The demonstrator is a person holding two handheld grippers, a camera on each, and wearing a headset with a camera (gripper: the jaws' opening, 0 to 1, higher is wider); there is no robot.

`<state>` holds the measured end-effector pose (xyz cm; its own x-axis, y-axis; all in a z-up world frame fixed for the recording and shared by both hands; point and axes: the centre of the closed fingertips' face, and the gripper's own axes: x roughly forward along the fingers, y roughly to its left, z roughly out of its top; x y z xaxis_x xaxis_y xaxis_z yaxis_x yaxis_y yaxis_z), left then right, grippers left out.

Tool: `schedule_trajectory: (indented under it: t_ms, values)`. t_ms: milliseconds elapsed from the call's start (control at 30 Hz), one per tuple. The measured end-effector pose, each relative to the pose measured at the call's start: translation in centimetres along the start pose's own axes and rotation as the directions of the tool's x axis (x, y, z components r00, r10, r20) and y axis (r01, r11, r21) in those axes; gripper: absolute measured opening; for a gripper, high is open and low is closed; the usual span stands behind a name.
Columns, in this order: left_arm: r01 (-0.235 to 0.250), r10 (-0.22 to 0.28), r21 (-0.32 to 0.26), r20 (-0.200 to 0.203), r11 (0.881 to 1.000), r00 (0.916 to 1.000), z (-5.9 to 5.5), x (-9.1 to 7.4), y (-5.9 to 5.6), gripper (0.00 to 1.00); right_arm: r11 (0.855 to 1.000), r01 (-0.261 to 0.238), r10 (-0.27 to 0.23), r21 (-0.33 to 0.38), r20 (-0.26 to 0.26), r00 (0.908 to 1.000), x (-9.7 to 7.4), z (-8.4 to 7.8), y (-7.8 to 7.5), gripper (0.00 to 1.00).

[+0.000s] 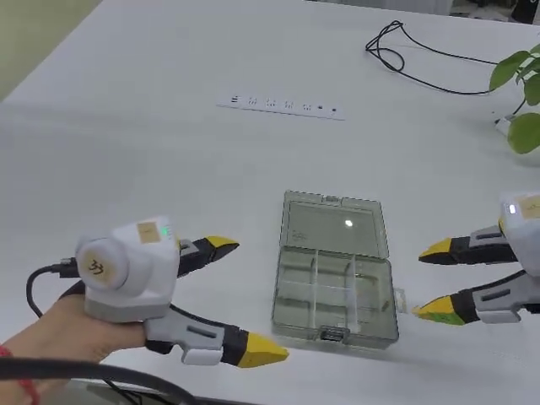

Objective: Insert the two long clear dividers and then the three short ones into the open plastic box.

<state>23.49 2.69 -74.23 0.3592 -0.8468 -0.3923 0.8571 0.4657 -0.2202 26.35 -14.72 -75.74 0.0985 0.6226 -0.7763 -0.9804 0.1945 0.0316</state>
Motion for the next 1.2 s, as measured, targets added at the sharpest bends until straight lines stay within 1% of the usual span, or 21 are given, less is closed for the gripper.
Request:
schedule_trajectory:
  t_ms: [233, 400, 433, 467, 533, 633, 667, 700, 767, 833, 900, 1000, 1067, 1133, 1200]
  values:
    - [0.001, -0.001, -0.003, -0.005, 1.000, 1.0000, -0.1, -0.1, 0.0, 1.00, 1.000, 0.003, -0.002, 0.020, -0.064, 0.9980, -1.5, -3.4, 0.0, 0.52]
    - [0.003, -0.003, 0.000, -0.009, 1.000, 1.0000, -0.3, 0.0, 0.0, 1.00, 1.000, 0.009, -0.006, 0.024, -0.134, 0.9910, -2.2, -6.6, -0.3, 0.53]
    - [0.004, -0.004, 0.001, -0.010, 1.000, 0.9999, -0.3, 0.0, 0.0, 1.00, 1.000, 0.009, -0.005, 0.023, -0.144, 0.9896, -2.3, -7.1, -0.3, 0.53]
    - [0.004, -0.004, 0.001, -0.012, 1.000, 0.9999, -0.3, 0.0, 0.1, 1.00, 1.000, 0.008, -0.005, 0.020, -0.165, 0.9863, -2.4, -7.9, -0.3, 0.53]
    - [0.005, -0.005, 0.001, -0.013, 1.000, 0.9999, -0.3, 0.0, 0.1, 1.00, 1.000, 0.009, -0.007, 0.010, -0.196, 0.9805, -2.5, -8.9, -0.4, 0.53]
    - [0.006, -0.006, -0.001, -0.014, 1.000, 0.9999, -0.3, 0.1, 0.1, 1.00, 1.000, -0.001, 0.000, -0.004, -0.259, 0.9660, -2.5, -11.1, -0.4, 0.53]
    - [0.006, -0.006, 0.000, -0.014, 1.000, 0.9999, -0.3, 0.1, 0.1, 1.00, 1.000, -0.003, 0.001, -0.008, -0.270, 0.9628, -2.4, -11.5, -0.4, 0.53]
    - [0.005, -0.005, 0.001, -0.016, 1.000, 0.9999, -0.3, 0.0, 0.1, 1.00, 1.000, -0.006, 0.002, -0.011, -0.292, 0.9563, -2.4, -12.3, -0.4, 0.53]
    - [0.003, -0.003, -0.001, -0.017, 1.000, 0.9999, -0.4, 0.0, 0.2, 1.00, 1.000, -0.006, 0.002, -0.014, -0.320, 0.9474, -2.4, -13.3, -0.5, 0.53]
    - [0.003, -0.003, -0.002, -0.017, 1.000, 0.9998, -0.4, 0.0, 0.2, 1.00, 1.000, -0.006, 0.001, -0.015, -0.331, 0.9437, -2.3, -13.9, -0.6, 0.53]
    - [0.002, -0.002, -0.003, -0.020, 1.000, 0.9998, -0.5, 0.0, 0.2, 1.00, 1.000, -0.004, 0.000, -0.012, -0.349, 0.9372, -2.4, -14.5, -0.8, 0.53]
    - [0.002, -0.002, -0.007, -0.020, 1.000, 0.9998, -0.6, 0.0, 0.2, 1.00, 1.000, -0.001, -0.009, -0.026, -0.374, 0.9272, -2.3, -15.4, -1.2, 0.52]
    - [0.002, -0.002, -0.006, -0.022, 1.000, 0.9998, -0.6, 0.0, 0.2, 1.00, 0.999, -0.006, -0.007, -0.032, -0.397, 0.9179, -2.2, -15.9, -1.3, 0.51]
    - [0.002, -0.002, -0.008, -0.023, 1.000, 0.9997, -0.6, 0.0, 0.2, 1.00, 0.999, -0.017, 0.003, -0.033, -0.405, 0.9143, -2.1, -16.1, -1.1, 0.51]
    - [0.001, -0.001, -0.009, -0.021, 1.000, 0.9998, -0.6, -0.1, 0.2, 1.00, 0.998, -0.022, -0.002, -0.053, -0.417, 0.9090, -2.0, -16.4, -1.2, 0.49]
